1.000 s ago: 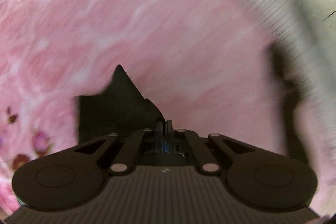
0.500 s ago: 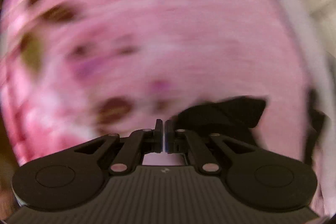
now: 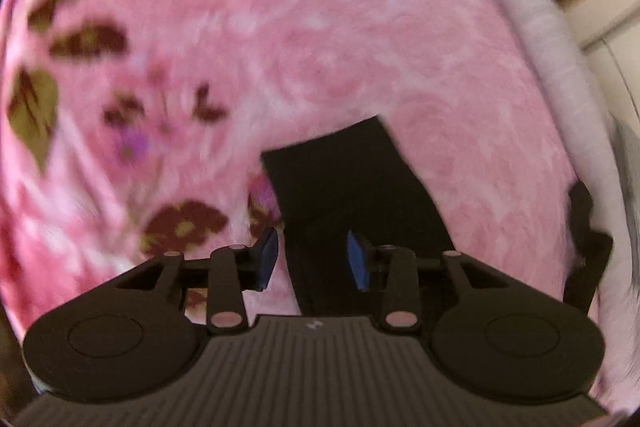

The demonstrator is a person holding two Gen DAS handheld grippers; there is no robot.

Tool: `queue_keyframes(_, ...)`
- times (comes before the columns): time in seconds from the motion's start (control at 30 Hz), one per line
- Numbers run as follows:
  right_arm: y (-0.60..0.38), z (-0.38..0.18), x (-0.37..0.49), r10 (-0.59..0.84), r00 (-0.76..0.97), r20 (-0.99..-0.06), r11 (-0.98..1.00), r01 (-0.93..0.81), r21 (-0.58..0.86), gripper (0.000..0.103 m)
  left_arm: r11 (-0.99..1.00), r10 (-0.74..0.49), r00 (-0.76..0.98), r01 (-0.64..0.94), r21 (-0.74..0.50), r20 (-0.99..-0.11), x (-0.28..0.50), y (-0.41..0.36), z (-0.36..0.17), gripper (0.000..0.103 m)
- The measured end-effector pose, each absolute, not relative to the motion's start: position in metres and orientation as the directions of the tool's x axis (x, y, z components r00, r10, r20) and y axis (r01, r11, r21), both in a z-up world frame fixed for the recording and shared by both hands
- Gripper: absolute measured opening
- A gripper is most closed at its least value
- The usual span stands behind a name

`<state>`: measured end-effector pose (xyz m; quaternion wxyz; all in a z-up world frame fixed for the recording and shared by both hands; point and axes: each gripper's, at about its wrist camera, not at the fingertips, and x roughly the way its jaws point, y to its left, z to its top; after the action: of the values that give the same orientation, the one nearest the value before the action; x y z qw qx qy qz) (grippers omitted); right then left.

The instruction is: Fold clothes

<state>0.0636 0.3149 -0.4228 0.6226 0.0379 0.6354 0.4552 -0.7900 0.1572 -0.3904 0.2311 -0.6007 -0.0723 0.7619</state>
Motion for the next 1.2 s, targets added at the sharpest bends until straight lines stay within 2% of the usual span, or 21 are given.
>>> queue_keyframes(0.07, 0.312, -0.424, 0.066, 0.630, -0.224, -0.744, 0.592, -0.482, 0.646, 0.036, -0.898, 0.426, -0.186, -0.203, -0.390, -0.885, -0.790, 0.161, -0.400, 0.027)
queue_keyframes(0.13, 0.308, -0.425, 0.070, 0.650, -0.220, -0.728, 0.602, -0.436, 0.669, 0.036, -0.890, 0.434, -0.223, -0.255, -0.378, -0.873, -0.785, 0.166, -0.393, 0.005)
queue_keyframes(0.27, 0.299, -0.425, 0.077, 0.699, -0.188, -0.690, 0.600, -0.371, 0.709, 0.036, -0.822, 0.525, -0.347, -0.443, -0.357, -0.777, -0.771, 0.160, -0.362, 0.004)
queue_keyframes(0.33, 0.298, -0.425, 0.080, 0.704, -0.194, -0.683, 0.591, -0.373, 0.715, 0.036, -0.822, 0.517, -0.378, -0.469, -0.322, -0.768, -0.766, 0.151, -0.356, 0.005)
queue_keyframes(0.43, 0.296, -0.427, 0.083, 0.704, -0.196, -0.683, 0.585, -0.384, 0.714, 0.036, -0.851, 0.467, -0.329, -0.419, -0.316, -0.821, -0.768, 0.132, -0.380, 0.006)
queue_keyframes(0.53, 0.293, -0.431, 0.085, 0.716, -0.202, -0.668, 0.577, -0.369, 0.729, 0.036, -0.872, 0.483, -0.277, -0.233, -0.430, -0.830, -0.773, 0.110, -0.407, 0.010)
queue_keyframes(0.67, 0.292, -0.429, 0.089, 0.741, -0.198, -0.642, 0.552, -0.366, 0.749, 0.036, -0.849, 0.525, -0.278, -0.105, -0.518, -0.805, -0.775, 0.103, -0.410, 0.014)
queue_keyframes(0.9, 0.306, -0.442, 0.091, 0.742, -0.208, -0.637, 0.540, -0.379, 0.752, 0.036, -0.859, 0.468, -0.293, -0.374, -0.350, -0.834, -0.766, 0.135, -0.402, 0.020)
queue_keyframes(0.93, 0.308, -0.443, 0.089, 0.743, -0.204, -0.638, 0.536, -0.391, 0.748, 0.036, -0.850, 0.458, -0.298, -0.424, -0.313, -0.838, -0.764, 0.140, -0.402, 0.019)
queue_keyframes(0.97, 0.312, -0.443, 0.086, 0.741, -0.199, -0.641, 0.531, -0.412, 0.741, 0.036, -0.837, 0.448, -0.304, -0.473, -0.275, -0.841, -0.762, 0.145, -0.401, 0.013)
queue_keyframes(1.0, 0.316, -0.440, 0.082, 0.734, -0.196, -0.651, 0.521, -0.452, 0.724, 0.034, -0.831, 0.456, -0.299, -0.479, -0.281, -0.838, -0.762, 0.143, -0.400, 0.010)
queue_keyframes(1.03, 0.320, -0.436, 0.078, 0.713, -0.187, -0.675, 0.511, -0.521, 0.684, 0.025, -0.825, 0.464, -0.294, -0.486, -0.288, -0.835, -0.763, 0.142, -0.398, 0.007)
queue_keyframes(1.07, 0.324, -0.430, 0.073, 0.694, -0.170, -0.699, 0.492, -0.597, 0.634, 0.011, -0.819, 0.472, -0.289, -0.492, -0.294, -0.833, -0.764, 0.140, -0.397, 0.006)
queue_keyframes(1.2, 0.312, -0.409, 0.073, 0.724, -0.127, -0.678, 0.464, -0.638, 0.615, 0.008, -0.799, 0.488, -0.284, -0.524, -0.293, -0.825, -0.766, 0.137, -0.392, 0.005)
